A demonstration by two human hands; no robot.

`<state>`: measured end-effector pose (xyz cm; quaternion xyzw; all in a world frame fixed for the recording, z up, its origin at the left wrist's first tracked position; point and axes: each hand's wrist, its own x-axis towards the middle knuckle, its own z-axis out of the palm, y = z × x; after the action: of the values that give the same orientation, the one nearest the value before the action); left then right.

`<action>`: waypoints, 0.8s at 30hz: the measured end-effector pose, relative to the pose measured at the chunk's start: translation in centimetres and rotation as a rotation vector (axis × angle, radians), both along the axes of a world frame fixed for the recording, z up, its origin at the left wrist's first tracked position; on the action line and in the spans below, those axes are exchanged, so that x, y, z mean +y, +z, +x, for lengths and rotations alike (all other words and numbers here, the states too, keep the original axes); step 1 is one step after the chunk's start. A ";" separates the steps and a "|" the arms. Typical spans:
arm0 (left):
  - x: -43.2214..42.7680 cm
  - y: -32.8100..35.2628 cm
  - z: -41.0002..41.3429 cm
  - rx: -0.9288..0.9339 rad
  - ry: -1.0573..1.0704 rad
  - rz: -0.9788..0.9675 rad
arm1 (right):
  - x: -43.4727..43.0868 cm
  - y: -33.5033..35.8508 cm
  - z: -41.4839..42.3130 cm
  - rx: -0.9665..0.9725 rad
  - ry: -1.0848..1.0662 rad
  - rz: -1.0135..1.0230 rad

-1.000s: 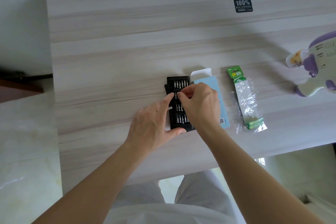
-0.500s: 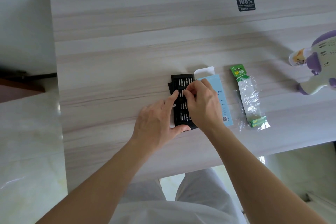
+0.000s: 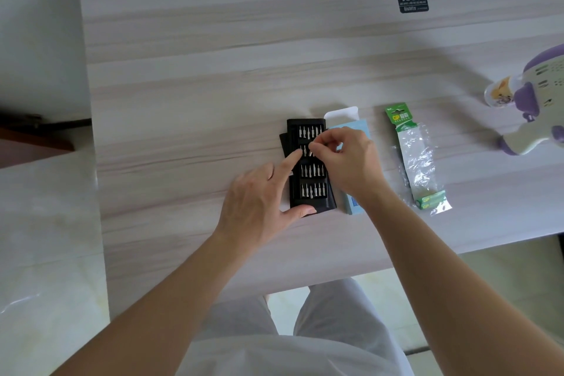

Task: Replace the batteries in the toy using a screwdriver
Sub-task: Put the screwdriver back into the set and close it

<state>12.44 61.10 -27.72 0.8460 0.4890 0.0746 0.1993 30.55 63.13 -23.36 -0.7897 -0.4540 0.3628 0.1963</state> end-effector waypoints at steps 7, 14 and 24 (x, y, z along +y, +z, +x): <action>-0.2 0.0 -0.1 -0.018 -0.047 0.100 | 0.5 0.0 -0.2 -0.066 0.015 -0.028; 0.1 0.4 0.2 0.031 -0.073 0.096 | 0.3 -0.1 -0.8 -0.093 -0.006 -0.009; 0.3 1.4 0.4 0.057 -0.082 0.045 | -0.1 -0.3 -1.9 -0.121 -0.106 0.000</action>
<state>12.84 61.39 -26.33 0.8713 0.4576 0.0532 0.1693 28.69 63.00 -23.63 -0.8333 -0.4225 0.3035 0.1873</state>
